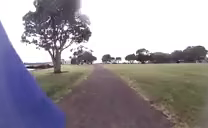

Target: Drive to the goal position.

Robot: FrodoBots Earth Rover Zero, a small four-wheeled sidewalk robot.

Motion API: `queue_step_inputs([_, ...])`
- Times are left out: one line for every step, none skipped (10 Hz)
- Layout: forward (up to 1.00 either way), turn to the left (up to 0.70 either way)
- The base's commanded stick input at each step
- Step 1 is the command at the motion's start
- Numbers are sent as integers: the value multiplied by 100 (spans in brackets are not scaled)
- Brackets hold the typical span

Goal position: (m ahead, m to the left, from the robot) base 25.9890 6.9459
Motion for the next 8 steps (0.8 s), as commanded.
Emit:
queue_step_inputs([70, 0])
queue_step_inputs([70, 0])
queue_step_inputs([70, 0])
queue_step_inputs([70, 0])
queue_step_inputs([70, 0])
queue_step_inputs([70, 0])
queue_step_inputs([70, 0])
queue_step_inputs([70, 0])
